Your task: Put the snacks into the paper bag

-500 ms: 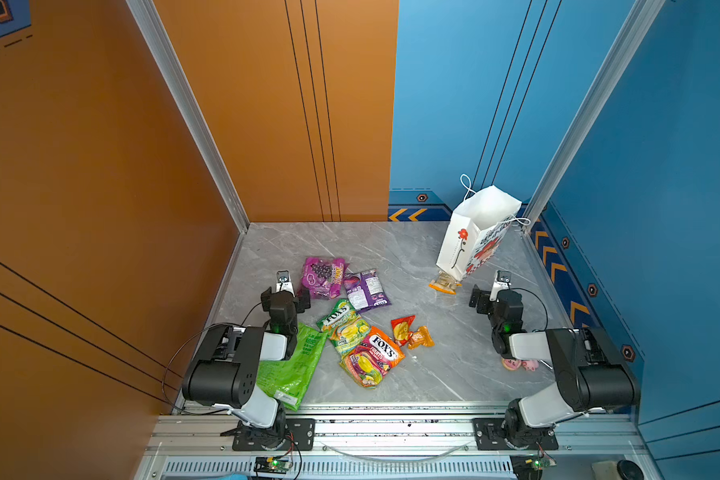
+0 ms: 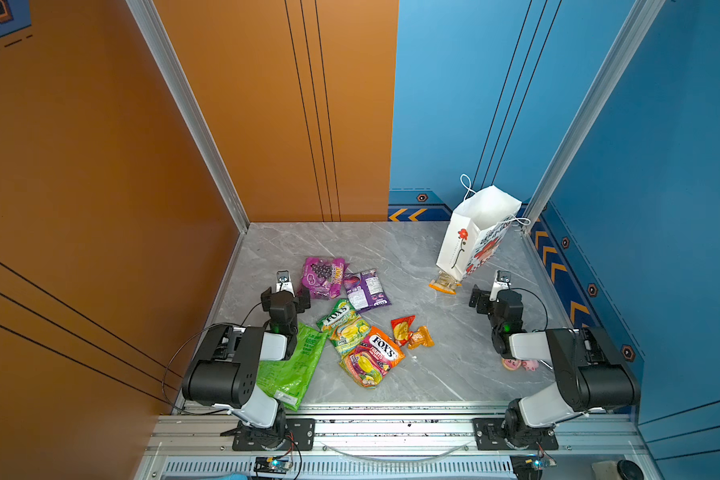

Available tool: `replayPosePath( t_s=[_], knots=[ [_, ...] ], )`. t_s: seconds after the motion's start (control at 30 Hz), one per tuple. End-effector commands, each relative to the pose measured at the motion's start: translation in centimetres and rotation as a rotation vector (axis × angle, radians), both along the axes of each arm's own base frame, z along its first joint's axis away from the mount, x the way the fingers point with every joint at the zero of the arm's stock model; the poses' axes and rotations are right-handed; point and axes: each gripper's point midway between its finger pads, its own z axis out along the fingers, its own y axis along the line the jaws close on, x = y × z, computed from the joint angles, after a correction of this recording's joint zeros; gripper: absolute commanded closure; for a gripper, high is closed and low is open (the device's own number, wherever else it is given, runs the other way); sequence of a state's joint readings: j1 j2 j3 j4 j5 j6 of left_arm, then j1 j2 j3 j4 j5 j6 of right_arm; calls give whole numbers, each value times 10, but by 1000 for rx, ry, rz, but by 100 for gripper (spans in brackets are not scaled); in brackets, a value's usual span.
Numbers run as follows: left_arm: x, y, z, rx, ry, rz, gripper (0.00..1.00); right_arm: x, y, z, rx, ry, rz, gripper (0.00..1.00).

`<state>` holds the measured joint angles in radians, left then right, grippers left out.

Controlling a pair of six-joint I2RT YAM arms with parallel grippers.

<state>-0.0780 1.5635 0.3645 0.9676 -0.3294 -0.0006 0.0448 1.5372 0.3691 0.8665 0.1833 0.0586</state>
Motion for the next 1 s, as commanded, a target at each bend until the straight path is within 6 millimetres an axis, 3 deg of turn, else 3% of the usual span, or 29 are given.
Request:
replayPosePath(
  t_s=[0.0,0.97],
  knots=[
    [-2,0,-2,4,6,6,2,4,0,6,1,-13,6,0],
    [-4,-2,-1,23,0,13,2,4,0,6,4,-15,7,0]
  ],
)
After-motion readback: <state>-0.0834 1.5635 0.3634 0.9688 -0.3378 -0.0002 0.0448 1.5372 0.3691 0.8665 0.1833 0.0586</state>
